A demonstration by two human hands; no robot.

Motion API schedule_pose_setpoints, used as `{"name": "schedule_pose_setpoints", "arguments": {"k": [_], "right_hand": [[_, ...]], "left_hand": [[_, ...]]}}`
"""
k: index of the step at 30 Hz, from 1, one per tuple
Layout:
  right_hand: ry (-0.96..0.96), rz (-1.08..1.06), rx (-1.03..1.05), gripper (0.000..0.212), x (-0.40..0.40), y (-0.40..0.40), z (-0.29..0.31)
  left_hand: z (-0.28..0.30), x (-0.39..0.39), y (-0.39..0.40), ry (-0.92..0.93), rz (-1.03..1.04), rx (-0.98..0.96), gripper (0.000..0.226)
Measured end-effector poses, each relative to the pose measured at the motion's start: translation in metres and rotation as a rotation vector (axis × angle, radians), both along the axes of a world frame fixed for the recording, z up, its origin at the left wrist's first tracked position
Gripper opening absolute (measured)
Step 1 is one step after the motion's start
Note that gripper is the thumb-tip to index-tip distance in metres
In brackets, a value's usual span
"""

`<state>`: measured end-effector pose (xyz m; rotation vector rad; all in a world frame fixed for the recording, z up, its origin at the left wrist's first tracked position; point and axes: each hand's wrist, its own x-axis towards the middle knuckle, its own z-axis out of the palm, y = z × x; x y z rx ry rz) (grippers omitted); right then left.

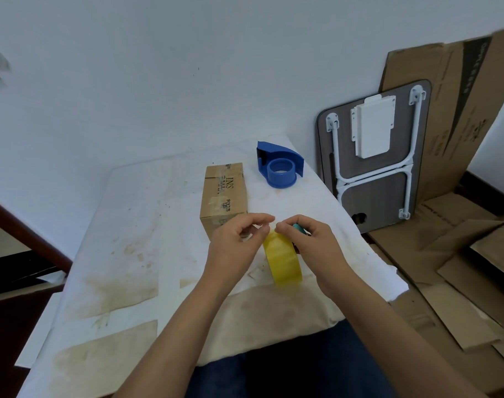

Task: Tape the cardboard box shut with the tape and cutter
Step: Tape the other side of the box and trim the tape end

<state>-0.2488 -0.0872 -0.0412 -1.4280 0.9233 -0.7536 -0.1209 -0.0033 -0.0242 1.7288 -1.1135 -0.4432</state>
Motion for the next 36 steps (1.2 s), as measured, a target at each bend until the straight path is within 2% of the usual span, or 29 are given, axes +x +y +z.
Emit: {"name": "schedule_pose_setpoints", "arguments": {"k": [6,11,15,24,28,33,36], "right_hand": [[-0.015,0.016,0.001,0.011,-0.003,0.0,0.001],[-0.034,0.029,-0.021,0.01,-0.004,0.001,-0.001],[-0.064,0.016,-0.027,0.009,-0.006,0.001,-0.003],[-0.056,0.01,-0.028,0.008,-0.007,0.003,-0.002],[-0.015,-0.008,-0.106,0.005,-0.006,0.005,-0.003],[0.139,-0.02,-0.368,0.011,-0.006,0.009,-0.003],[0.178,-0.038,-0.357,0.038,-0.005,0.009,-0.004]], "left_hand": [[0.002,0.005,0.002,0.007,-0.037,0.068,0.013],[0.002,0.005,0.0,0.002,-0.076,0.136,0.02],[0.003,0.007,0.001,0.04,-0.089,0.118,0.019],[0.0,0.006,0.002,-0.106,-0.077,0.074,0.016],[-0.003,0.003,0.002,-0.157,-0.042,0.056,0.016],[-0.004,0.001,0.0,-0.023,0.024,0.054,0.009],[-0.004,-0.001,-0.001,0.07,0.053,0.06,0.007]]}}
